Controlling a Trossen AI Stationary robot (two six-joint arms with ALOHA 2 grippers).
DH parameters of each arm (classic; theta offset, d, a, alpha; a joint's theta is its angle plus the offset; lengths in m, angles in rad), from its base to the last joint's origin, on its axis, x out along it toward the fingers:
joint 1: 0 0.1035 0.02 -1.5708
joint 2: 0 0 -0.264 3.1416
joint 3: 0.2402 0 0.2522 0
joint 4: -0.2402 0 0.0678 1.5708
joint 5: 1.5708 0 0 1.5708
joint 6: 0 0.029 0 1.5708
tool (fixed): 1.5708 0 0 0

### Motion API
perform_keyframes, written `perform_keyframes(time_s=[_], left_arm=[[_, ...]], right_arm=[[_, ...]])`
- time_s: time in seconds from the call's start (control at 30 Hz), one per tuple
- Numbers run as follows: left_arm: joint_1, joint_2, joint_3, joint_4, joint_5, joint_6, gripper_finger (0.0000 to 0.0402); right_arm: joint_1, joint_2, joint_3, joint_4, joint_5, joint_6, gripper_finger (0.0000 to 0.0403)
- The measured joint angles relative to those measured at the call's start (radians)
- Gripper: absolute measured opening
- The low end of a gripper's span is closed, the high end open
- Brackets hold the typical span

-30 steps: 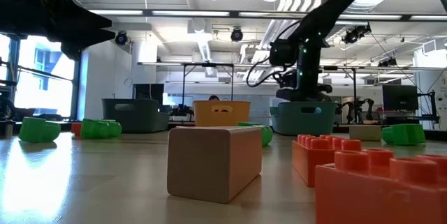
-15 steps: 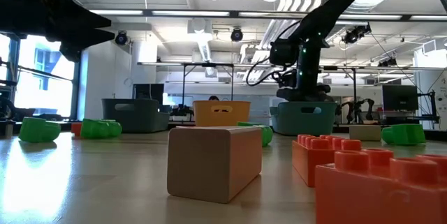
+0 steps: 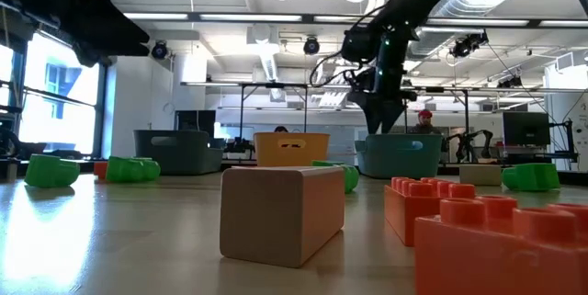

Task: Sort & place blocks by color
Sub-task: Put the green game piece into the dark blue bin

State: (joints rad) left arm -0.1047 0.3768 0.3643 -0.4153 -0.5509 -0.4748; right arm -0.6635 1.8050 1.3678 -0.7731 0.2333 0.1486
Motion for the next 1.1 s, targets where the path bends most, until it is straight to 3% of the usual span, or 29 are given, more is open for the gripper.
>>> perform_keyframes(time_s=[0.43, 0.7, 0.83, 1.1], left_arm=[[0.039, 0.317, 0.277, -0.269, 0.007, -0.246, 0.0146], [0.147, 0.457, 0.359, -0.45, 0.15, -0.37, 0.0146], [0.189, 0.511, 0.36, -0.464, 0.249, -0.397, 0.0146], [0.236, 0.612, 0.36, -0.464, 0.351, -0.39, 0.0146]], right_arm=[[0.038, 0.0, 0.034, -0.07, 0.063, -0.001, 0.02], [0.038, 0.0, 0.034, -0.098, 0.101, -0.001, 0.02], [0.038, 0.0, 0.034, -0.105, 0.101, -0.018, 0.02], [0.038, 0.0, 0.034, -0.106, 0.12, -0.038, 0.02]])
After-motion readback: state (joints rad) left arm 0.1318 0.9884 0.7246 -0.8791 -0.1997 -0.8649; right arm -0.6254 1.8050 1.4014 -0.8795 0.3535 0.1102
